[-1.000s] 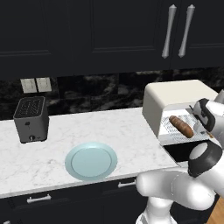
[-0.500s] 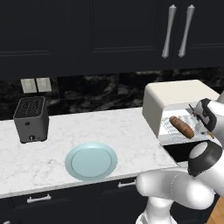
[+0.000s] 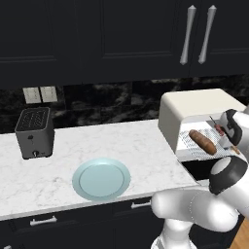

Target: Pick up the kebab skewer and baguette bread, and place them inside the toaster oven. Close the toaster oven door and start by setting the timer.

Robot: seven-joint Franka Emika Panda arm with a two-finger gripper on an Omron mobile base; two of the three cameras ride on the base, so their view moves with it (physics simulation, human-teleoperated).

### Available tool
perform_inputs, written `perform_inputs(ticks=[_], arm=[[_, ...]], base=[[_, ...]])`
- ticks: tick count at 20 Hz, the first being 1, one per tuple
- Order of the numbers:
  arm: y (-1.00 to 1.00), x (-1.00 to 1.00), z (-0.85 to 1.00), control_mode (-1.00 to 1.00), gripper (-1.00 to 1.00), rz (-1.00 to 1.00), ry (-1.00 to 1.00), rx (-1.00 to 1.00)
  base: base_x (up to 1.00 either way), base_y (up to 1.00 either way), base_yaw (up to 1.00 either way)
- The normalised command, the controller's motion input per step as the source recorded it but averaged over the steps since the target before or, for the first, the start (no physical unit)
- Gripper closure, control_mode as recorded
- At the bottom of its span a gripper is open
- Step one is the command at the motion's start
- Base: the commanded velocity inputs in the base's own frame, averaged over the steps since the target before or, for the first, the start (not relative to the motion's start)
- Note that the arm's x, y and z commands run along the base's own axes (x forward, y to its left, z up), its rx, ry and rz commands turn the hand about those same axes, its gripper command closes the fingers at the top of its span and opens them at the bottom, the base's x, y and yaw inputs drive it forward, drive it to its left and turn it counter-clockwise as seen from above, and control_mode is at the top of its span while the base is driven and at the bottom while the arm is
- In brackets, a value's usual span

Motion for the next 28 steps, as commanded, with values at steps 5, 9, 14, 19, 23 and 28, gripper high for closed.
perform_inputs(ticks=[5, 9, 14, 19, 23, 28], arm=[[0.00, -0.21, -0.16, -1.00, -1.00, 0.01, 0.00, 0.00], [0.00, -0.18, -0.20, -1.00, -1.00, 0.03, 0.00, 0.00], [0.00, -0.01, -0.02, -1.00, -1.00, 0.03, 0.00, 0.00], [-0.04, -0.47, 0.00, -1.00, -1.00, 0.18, -0.02, 0.00], [-0.01, -0.28, 0.13, -1.00, -1.00, 0.22, -0.05, 0.00], [0.01, -0.01, 0.55, -1.00, -1.00, 0.17, -0.03, 0.01]], base=[[0.00, 0.00, 0.00], [0.00, 0.00, 0.00], [0.00, 0.00, 0.00], [0.00, 0.00, 0.00], [0.00, 0.00, 0.00], [0.00, 0.00, 0.00]])
